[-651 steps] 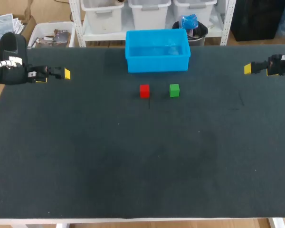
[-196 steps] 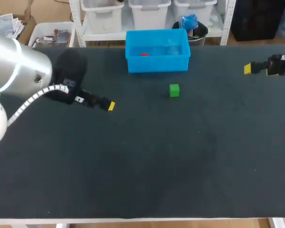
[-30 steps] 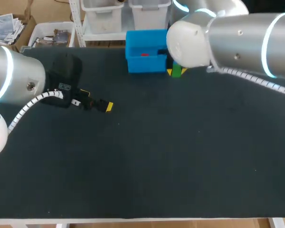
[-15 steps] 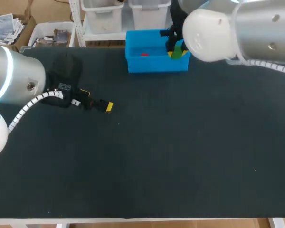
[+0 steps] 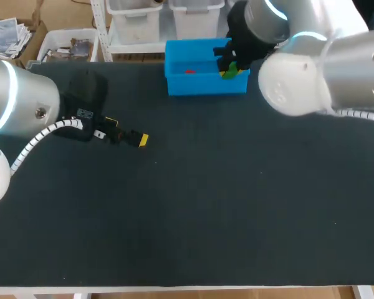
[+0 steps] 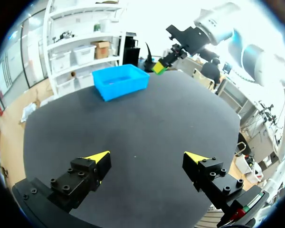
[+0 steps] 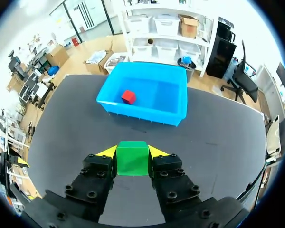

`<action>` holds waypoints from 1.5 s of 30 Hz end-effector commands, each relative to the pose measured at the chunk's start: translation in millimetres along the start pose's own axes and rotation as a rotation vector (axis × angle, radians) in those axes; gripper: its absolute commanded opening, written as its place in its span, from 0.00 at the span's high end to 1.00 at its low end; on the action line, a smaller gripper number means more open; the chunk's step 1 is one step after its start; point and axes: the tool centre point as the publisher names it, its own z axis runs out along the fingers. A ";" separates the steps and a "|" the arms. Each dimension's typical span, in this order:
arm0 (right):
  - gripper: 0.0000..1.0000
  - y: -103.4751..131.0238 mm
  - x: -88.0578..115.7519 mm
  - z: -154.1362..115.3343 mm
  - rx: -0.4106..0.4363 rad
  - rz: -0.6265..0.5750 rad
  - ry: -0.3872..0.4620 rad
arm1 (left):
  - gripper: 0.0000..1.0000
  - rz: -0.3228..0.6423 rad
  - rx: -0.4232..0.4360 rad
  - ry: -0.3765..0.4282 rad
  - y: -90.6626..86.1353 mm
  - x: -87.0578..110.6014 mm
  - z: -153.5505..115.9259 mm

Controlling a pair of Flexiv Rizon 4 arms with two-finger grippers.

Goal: Use the left arm to pick the red cube and place it into the blue plastic box first, then use the right arm to grasp the green cube and put it into the same blue plastic box after the first action is fully finished.

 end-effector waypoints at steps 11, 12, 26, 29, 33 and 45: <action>1.00 -0.8 2.2 0.0 -0.007 -0.015 -0.060 | 0.00 0.004 0.014 -0.007 3.3 1.6 -0.6; 1.00 -0.8 2.2 0.0 -0.007 -0.015 -0.060 | 0.00 0.004 0.014 -0.007 3.3 1.6 -0.6; 1.00 -0.8 -10.7 6.9 -0.008 -0.026 -0.057 | 0.00 0.004 0.014 -0.007 3.3 1.6 -0.6; 1.00 -0.9 -23.5 16.5 0.000 -0.040 -0.053 | 0.00 0.004 0.014 -0.007 3.3 1.6 -0.6; 1.00 -3.7 -39.4 31.4 0.005 -0.043 -0.046 | 0.00 0.004 0.014 -0.007 3.3 1.6 -0.6; 1.00 -19.8 -79.7 65.1 0.011 -0.023 -0.040 | 0.00 0.004 0.014 -0.007 3.3 1.6 -0.6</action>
